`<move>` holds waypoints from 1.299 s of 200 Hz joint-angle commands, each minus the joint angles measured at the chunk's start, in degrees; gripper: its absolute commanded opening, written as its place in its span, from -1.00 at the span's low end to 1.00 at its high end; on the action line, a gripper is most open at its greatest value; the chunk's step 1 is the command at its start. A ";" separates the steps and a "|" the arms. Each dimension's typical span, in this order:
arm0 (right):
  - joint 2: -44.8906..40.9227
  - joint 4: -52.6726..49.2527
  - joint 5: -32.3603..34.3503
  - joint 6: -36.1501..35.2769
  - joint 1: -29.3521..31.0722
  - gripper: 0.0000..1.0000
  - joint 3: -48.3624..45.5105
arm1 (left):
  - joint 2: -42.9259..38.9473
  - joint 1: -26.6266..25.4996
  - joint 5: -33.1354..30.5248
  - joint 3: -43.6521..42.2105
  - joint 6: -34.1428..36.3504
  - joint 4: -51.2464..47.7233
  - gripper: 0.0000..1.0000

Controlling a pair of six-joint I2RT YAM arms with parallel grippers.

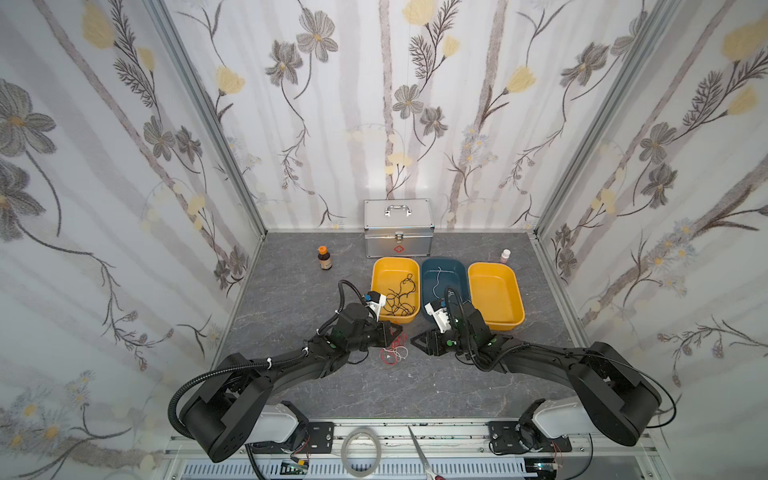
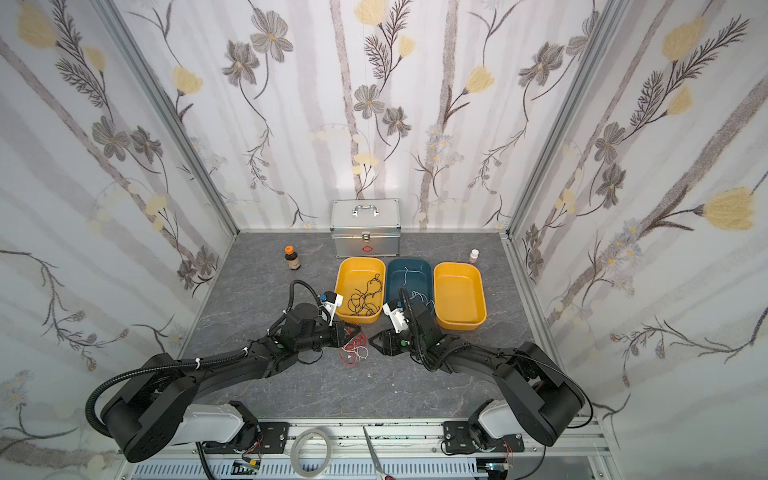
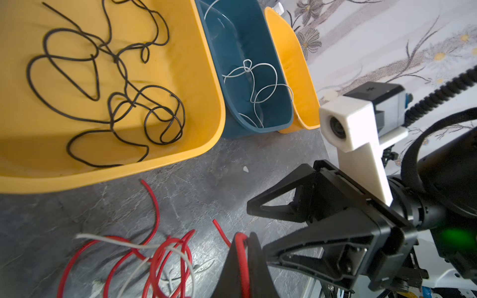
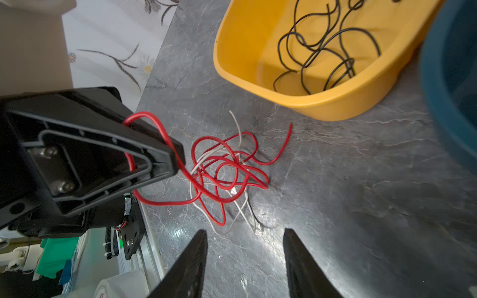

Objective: Untangle the cables
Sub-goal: 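Bring the right gripper back to the red tangle beside the left gripper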

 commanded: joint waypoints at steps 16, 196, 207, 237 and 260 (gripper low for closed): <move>5.61 5.81 -0.60 0.83 2.47 0.00 2.61 | -0.65 0.52 -3.51 -1.37 -2.03 1.64 -0.87; 11.86 1.39 5.49 -1.45 5.94 -1.00 7.31 | -2.93 3.30 -6.18 -5.30 -3.41 1.02 -0.89; 9.92 0.50 7.56 -1.90 5.67 -1.00 6.37 | -3.79 3.41 -7.34 -5.29 -2.76 -0.99 -0.89; 4.38 -2.09 12.21 -1.82 3.53 -1.00 4.03 | -7.67 3.84 -10.10 -5.71 -1.58 -5.68 -0.91; -1.17 -4.77 15.91 -1.62 0.54 -1.00 2.44 | -10.02 4.23 -11.66 -6.27 -1.11 -8.79 -0.91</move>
